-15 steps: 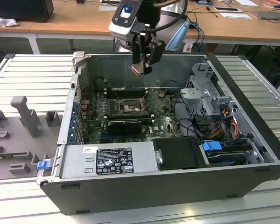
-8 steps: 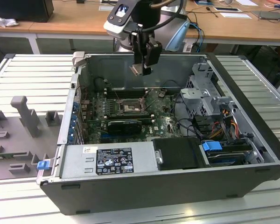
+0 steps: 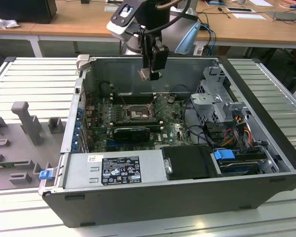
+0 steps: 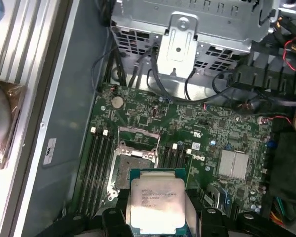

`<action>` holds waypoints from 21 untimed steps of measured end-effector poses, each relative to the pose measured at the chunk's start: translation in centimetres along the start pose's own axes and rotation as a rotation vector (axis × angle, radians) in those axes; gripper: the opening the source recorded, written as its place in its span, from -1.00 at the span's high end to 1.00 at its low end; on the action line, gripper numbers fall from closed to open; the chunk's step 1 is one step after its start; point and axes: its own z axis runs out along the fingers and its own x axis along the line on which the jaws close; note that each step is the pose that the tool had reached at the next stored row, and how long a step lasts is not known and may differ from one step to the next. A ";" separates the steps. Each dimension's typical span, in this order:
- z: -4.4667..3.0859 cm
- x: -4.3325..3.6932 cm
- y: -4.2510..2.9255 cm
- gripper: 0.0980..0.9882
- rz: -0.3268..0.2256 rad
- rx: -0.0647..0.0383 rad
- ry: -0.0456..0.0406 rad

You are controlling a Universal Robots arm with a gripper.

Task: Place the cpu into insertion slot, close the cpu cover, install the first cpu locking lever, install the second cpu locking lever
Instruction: 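Place the cpu into insertion slot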

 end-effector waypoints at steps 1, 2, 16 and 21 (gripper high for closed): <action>0.01 0.00 0.00 0.04 0.010 0.000 -0.0009; 0.08 0.00 -0.01 0.04 0.036 0.000 -0.0032; 1.26 -0.02 -0.11 0.04 0.214 0.002 -0.0185; 2.49 -0.05 -0.22 0.04 0.217 0.010 -0.0181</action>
